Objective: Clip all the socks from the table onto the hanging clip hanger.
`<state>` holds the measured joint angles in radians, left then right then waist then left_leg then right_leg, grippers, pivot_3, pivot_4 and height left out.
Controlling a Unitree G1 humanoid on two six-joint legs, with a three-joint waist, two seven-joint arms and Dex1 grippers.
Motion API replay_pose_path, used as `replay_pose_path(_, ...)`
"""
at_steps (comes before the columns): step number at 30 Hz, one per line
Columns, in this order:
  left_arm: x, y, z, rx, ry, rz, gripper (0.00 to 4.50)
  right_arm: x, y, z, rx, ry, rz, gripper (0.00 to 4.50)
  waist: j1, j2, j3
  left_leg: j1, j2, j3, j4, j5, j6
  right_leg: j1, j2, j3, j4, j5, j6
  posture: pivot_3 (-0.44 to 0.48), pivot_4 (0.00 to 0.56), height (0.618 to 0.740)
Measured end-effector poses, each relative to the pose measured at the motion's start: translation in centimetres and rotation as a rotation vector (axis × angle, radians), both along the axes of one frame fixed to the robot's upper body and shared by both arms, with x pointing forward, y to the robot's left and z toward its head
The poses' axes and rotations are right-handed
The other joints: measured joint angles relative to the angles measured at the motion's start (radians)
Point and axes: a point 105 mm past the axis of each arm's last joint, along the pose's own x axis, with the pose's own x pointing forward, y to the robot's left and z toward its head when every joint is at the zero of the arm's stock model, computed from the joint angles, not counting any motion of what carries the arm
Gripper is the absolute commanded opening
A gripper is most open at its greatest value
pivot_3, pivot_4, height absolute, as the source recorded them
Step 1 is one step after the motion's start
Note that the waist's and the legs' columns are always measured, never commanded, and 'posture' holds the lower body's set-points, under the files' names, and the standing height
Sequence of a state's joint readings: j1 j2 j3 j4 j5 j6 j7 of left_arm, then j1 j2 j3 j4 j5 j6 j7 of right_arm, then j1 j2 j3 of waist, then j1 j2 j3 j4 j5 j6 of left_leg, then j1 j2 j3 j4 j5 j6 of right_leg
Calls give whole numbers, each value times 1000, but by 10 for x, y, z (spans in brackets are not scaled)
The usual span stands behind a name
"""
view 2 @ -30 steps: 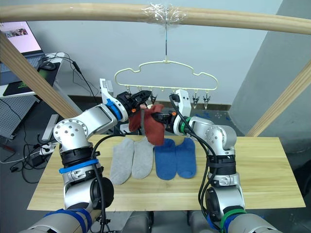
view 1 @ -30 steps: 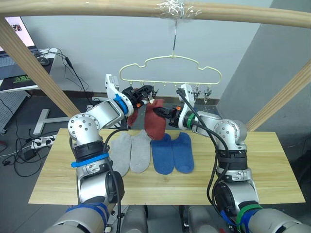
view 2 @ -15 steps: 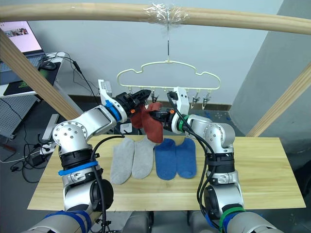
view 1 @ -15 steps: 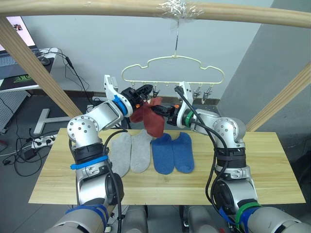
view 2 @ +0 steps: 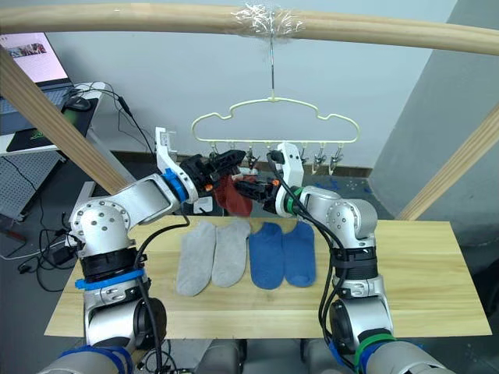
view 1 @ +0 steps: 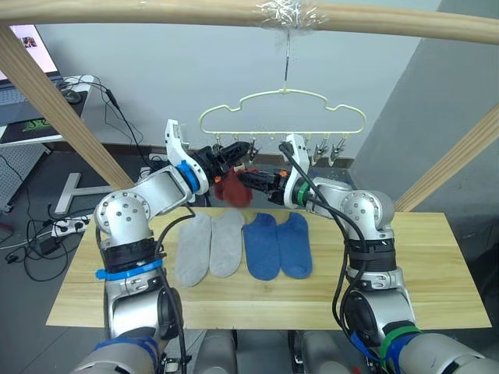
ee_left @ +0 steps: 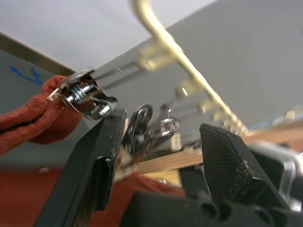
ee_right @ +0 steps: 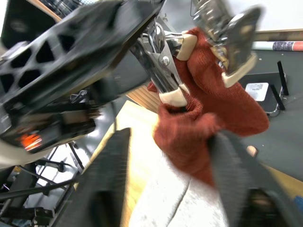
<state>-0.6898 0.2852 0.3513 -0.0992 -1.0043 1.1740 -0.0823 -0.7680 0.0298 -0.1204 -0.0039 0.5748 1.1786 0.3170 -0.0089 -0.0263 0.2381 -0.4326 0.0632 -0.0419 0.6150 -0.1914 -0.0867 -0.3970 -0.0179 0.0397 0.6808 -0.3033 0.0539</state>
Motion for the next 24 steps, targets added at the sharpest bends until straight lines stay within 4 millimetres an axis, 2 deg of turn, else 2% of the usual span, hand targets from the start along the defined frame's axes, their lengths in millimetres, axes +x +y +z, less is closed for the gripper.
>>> replay_pose_path(2,-8,-1,-5,87,-35,-16,2809,-2,-3,-5,-13,10,-2,4294,5,0,0,0,0,1,-2,0,-1,-2,0,1,0,0,0,134,186,740)
replay_pose_path(3,-13,1,-9,149,-64,-15,2809,-5,-6,-8,-20,8,-6,4431,7,0,0,0,0,1,-4,1,-1,-3,0,1,0,0,0,142,184,740)
replay_pose_path(7,-23,11,-14,287,-189,20,2809,-16,-31,-16,-66,-6,-31,4431,21,0,0,-2,0,3,-5,1,-2,-7,0,2,0,0,0,158,177,740)
replay_pose_path(12,-32,22,-26,391,-314,80,2809,-49,-70,-18,-164,-75,-15,4431,35,0,0,-2,0,4,-5,1,-2,-7,0,3,0,0,0,163,170,740)
replay_pose_path(19,-34,13,-24,477,-469,124,2809,-85,-125,12,-295,-227,-22,4431,41,-1,-1,-2,0,5,-4,2,0,-6,0,3,0,1,-2,134,172,740)
replay_pose_path(24,-36,-7,-19,424,-542,106,2809,-99,-144,30,-349,-301,-17,4431,36,-1,-2,-2,0,5,-4,2,0,-6,0,4,0,1,-2,112,175,740)
